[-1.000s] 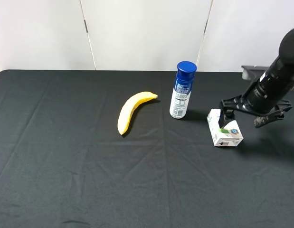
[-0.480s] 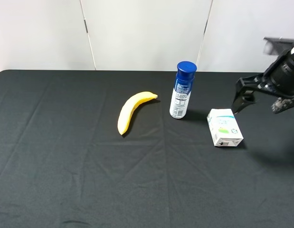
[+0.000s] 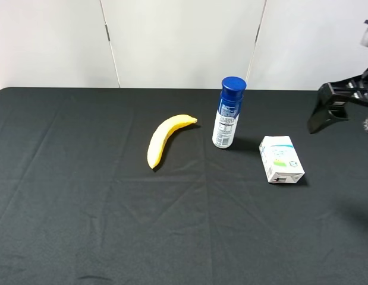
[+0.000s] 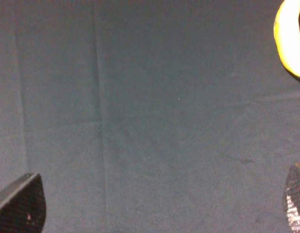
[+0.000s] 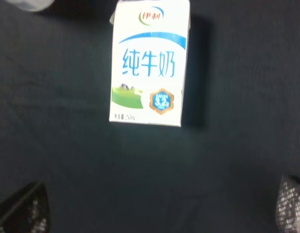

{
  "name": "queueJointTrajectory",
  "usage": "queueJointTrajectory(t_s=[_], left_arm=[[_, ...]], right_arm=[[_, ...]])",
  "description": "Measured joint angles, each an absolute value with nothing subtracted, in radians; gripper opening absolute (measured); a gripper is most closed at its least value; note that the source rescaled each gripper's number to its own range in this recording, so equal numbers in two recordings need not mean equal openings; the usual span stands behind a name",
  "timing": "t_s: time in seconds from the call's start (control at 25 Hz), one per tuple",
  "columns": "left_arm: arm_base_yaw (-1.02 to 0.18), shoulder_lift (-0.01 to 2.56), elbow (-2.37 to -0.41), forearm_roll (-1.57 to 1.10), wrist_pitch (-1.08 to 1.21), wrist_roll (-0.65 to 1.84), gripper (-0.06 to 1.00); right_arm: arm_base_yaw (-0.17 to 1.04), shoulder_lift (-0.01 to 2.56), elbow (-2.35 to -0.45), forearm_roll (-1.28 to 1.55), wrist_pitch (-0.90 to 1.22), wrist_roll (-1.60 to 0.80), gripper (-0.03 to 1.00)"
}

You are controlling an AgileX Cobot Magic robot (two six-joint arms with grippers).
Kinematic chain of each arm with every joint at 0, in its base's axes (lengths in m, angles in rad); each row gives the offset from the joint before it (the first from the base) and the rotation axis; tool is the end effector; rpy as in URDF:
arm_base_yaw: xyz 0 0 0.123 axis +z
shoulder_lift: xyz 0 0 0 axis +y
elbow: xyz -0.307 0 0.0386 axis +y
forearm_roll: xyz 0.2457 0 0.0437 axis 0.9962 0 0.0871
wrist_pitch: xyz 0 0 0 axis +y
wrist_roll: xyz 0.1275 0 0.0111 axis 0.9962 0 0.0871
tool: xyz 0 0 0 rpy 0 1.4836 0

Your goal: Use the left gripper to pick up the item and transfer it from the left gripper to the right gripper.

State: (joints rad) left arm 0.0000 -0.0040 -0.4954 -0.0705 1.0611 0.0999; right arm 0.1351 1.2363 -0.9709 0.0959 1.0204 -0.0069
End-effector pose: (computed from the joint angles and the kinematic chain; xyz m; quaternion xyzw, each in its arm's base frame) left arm 0.0013 -0.0079 0.2581 0.0439 0.8518 -0.0092 0.5219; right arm 0.2273 0.0414 0.2846 -0.0526 0.9803 0.0565 0.1816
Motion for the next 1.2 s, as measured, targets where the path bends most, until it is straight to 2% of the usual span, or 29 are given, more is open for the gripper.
queueJointTrajectory(t_s=[0.44,1.2], left_arm=[[0.0,-0.004,-0.495,-0.07,1.061,0.1,0.97],[0.0,-0.004,-0.495,-0.07,1.055,0.1,0.97]], right_arm=[[0.135,1.021,-0.918,0.096,1.072,0.0,1.0],[0.135,0.45,-0.544,0.092,0.996,0.0,1.0]])
